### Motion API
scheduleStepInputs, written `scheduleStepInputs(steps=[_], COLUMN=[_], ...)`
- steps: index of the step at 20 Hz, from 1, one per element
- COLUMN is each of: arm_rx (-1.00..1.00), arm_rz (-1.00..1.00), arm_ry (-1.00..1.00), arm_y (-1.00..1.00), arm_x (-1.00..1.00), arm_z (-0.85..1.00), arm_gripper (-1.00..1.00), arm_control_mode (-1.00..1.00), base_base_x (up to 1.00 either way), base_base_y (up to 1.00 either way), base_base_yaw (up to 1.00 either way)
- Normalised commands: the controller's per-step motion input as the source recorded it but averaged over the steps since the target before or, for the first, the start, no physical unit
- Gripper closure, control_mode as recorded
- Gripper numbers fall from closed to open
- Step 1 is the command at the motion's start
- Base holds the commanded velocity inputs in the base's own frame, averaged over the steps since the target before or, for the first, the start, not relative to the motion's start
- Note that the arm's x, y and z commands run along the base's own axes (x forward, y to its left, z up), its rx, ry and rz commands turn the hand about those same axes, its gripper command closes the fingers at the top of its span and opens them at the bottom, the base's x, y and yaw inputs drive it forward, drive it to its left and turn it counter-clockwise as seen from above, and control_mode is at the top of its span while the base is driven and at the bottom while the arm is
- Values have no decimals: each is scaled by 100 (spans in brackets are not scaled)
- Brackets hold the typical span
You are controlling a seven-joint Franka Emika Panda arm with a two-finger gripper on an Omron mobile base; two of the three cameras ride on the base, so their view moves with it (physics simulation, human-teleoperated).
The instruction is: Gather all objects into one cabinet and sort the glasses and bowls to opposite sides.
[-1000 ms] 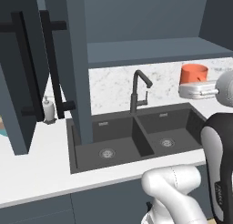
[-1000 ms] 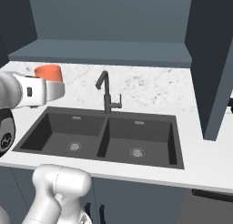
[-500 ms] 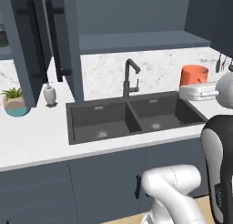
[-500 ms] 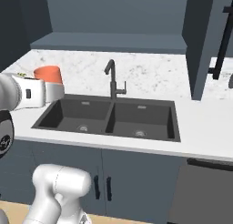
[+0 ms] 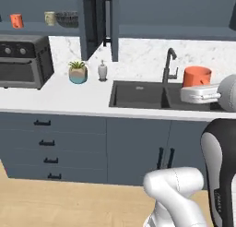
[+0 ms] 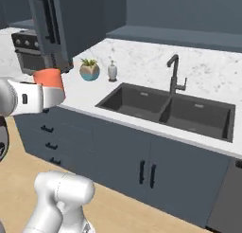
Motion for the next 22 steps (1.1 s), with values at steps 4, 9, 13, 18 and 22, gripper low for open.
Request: scheduleStepInputs(steps=[4,9,13,18,22], arm_rx=[0,0,0,0,0], arm_rz=[0,0,0,0,0], arm_ry=[0,0,0,0,0], arm_y=[0,0,0,0,0], arm_x=[0,0,0,0,0], arm_z=[0,0,0,0,0], arm_gripper=[100,100,100,100,100], arm_control_mode=[100,100,100,100,100], base_base_x=[-51,-27,-3,59,98], base_base_y=[22,33,69,66,16], base_base_yaw=[91,93,80,43,-3])
